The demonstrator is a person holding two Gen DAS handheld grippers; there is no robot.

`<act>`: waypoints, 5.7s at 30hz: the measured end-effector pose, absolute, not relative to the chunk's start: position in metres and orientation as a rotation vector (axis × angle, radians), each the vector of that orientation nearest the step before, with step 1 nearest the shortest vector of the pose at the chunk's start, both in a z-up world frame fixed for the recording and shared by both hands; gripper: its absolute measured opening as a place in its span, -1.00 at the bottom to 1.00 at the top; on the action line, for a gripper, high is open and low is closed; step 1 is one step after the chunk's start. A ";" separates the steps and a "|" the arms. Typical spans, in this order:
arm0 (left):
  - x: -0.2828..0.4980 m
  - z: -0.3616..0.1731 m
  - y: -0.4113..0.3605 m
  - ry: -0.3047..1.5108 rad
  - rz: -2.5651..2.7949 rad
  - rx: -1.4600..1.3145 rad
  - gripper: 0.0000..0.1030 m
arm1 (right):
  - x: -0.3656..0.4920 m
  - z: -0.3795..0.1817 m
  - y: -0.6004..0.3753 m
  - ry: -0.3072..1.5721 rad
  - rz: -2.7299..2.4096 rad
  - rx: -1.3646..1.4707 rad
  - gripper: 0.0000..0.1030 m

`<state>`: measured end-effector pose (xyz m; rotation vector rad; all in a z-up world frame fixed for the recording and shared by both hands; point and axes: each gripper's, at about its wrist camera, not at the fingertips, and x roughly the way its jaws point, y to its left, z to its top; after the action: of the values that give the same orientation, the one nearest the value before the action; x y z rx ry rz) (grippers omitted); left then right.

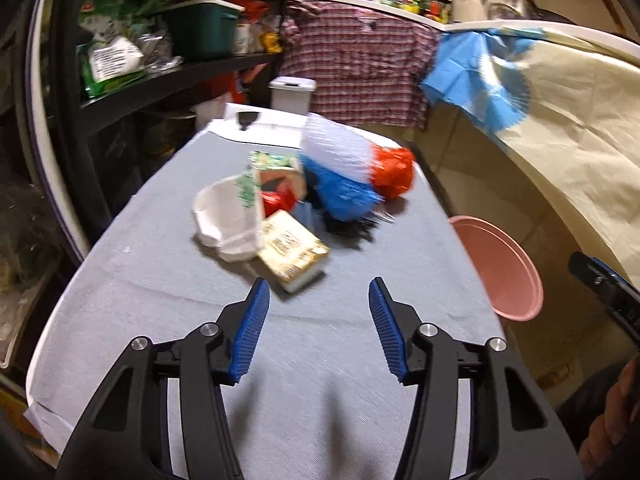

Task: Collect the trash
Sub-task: 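Grasp the white paper bag with the left gripper while the right gripper grasps the white foam net, then carry both items over the pink bucket and open both grippers to drop them, then grasp the tissue pack with the left gripper while the right gripper grasps the red bag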

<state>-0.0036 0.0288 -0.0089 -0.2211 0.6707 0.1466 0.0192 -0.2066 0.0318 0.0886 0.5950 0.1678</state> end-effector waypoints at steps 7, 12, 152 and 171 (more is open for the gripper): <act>0.023 -0.013 0.050 0.650 0.216 -0.200 -0.12 | 0.076 0.039 -0.171 0.625 0.334 0.225 -0.16; 0.040 -0.020 0.063 0.654 0.245 -0.200 -0.18 | 0.123 0.031 -0.135 0.670 0.445 0.279 -0.16; 0.136 -0.006 -0.089 0.771 -0.249 -0.228 -0.79 | 0.174 0.013 -0.323 0.674 -0.006 0.150 -0.29; 0.027 0.018 0.015 0.661 -0.004 -0.238 -0.55 | 0.093 0.060 -0.274 0.509 0.166 0.195 -0.46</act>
<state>0.0268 0.0148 0.0180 -0.2379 0.6608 -0.0035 0.0929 -0.2743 0.0603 0.1948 0.5090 0.1660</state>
